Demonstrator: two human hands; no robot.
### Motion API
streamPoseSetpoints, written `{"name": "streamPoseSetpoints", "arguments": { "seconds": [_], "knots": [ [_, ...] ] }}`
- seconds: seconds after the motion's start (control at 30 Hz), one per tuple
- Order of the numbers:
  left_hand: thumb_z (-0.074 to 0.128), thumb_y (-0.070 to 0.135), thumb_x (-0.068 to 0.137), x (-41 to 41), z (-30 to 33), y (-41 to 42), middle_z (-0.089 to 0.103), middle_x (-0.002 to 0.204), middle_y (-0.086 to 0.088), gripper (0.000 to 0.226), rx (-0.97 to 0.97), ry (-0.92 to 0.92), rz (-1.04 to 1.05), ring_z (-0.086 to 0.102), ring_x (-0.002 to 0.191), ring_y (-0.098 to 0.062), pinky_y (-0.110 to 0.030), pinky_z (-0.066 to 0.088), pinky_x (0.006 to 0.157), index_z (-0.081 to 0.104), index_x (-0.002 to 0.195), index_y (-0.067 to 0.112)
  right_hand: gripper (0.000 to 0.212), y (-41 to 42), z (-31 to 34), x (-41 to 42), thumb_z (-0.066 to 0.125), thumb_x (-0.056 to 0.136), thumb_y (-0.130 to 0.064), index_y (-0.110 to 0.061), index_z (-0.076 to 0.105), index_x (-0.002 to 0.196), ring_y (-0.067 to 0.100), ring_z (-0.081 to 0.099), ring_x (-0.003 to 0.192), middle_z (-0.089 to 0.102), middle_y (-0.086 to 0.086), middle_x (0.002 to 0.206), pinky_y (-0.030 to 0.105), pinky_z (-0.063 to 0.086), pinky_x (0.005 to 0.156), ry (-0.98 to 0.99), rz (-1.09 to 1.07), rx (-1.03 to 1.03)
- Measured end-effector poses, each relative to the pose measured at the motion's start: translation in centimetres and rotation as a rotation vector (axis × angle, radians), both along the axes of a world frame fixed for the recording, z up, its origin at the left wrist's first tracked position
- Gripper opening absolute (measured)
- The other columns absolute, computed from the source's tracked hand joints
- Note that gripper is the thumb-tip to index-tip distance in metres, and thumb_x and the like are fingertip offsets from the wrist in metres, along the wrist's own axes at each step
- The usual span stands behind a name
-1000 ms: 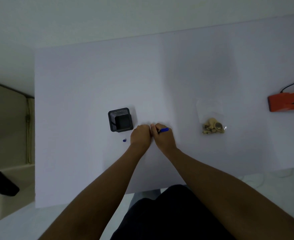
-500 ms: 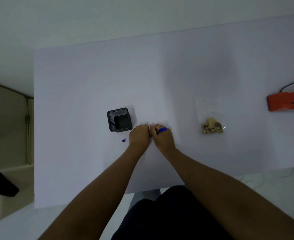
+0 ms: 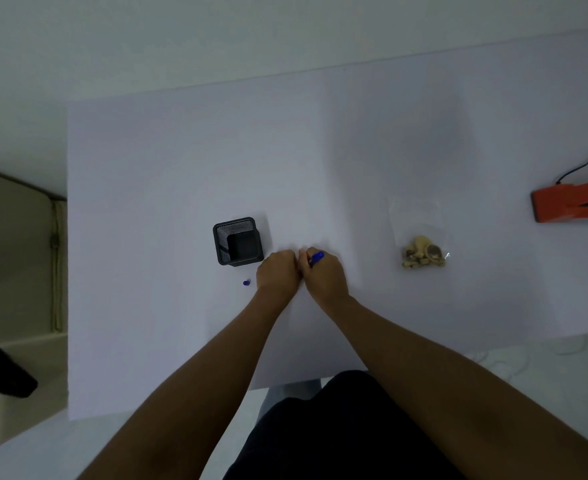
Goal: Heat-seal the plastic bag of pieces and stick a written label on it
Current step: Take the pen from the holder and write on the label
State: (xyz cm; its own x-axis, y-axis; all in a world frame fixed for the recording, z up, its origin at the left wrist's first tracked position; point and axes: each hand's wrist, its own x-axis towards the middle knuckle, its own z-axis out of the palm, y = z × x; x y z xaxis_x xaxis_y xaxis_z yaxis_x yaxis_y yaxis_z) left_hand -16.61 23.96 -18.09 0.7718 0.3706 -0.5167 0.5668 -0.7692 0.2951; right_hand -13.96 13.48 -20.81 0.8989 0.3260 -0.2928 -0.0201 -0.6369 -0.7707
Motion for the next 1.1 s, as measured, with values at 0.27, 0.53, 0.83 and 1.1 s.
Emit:
{"name": "streamPoseSetpoints", "arguments": {
  "seconds": [0.27, 0.53, 0.83, 1.1],
  "knots": [
    [0.053, 0.022, 0.095, -0.1, -0.1, 0.0, 0.069, 0.082, -0.009, 0.02, -0.008, -0.001, 0.005, 0.066, 0.074, -0.025, -0.036, 0.057, 0.071, 0.066, 0.085, 0.011, 0.042, -0.1, 0.0, 0.2, 0.048, 0.103, -0.032, -0.021, 0.049, 0.063, 0.01, 0.046, 0.049, 0.049, -0.006, 0.055, 0.029, 0.043, 0.058, 0.004, 0.011, -0.075],
    [0.055, 0.022, 0.094, -0.1, 0.0, 0.0, 0.068, 0.082, -0.009, 0.018, -0.004, 0.008, 0.0, 0.066, 0.073, -0.024, -0.035, 0.055, 0.069, 0.066, 0.086, 0.011, 0.04, 0.0, 0.8, 0.5, 0.045, 0.103, -0.031, -0.011, 0.06, 0.071, 0.022, 0.059, 0.061, 0.061, 0.005, 0.066, 0.034, 0.05, 0.063, 0.022, 0.025, -0.124],
    [0.054, 0.016, 0.093, 0.1, -0.2, 0.1, 0.069, 0.083, -0.009, 0.015, -0.007, 0.019, -0.003, 0.067, 0.074, -0.025, -0.034, 0.054, 0.067, 0.065, 0.085, 0.011, 0.036, 0.4, 0.8, 0.4, 0.044, 0.101, -0.027, -0.008, 0.06, 0.075, 0.024, 0.059, 0.066, 0.062, 0.008, 0.072, 0.035, 0.048, 0.063, 0.022, 0.055, -0.159],
    [0.053, 0.015, 0.093, 0.0, -0.3, 0.2, 0.069, 0.082, -0.009, 0.015, 0.001, 0.014, -0.011, 0.067, 0.073, -0.025, -0.036, 0.057, 0.069, 0.065, 0.084, 0.012, 0.034, 0.2, 0.6, 0.3, 0.044, 0.102, -0.027, -0.011, 0.058, 0.075, 0.022, 0.057, 0.067, 0.061, 0.006, 0.074, 0.032, 0.045, 0.064, 0.012, 0.049, -0.143]
  ]
}}
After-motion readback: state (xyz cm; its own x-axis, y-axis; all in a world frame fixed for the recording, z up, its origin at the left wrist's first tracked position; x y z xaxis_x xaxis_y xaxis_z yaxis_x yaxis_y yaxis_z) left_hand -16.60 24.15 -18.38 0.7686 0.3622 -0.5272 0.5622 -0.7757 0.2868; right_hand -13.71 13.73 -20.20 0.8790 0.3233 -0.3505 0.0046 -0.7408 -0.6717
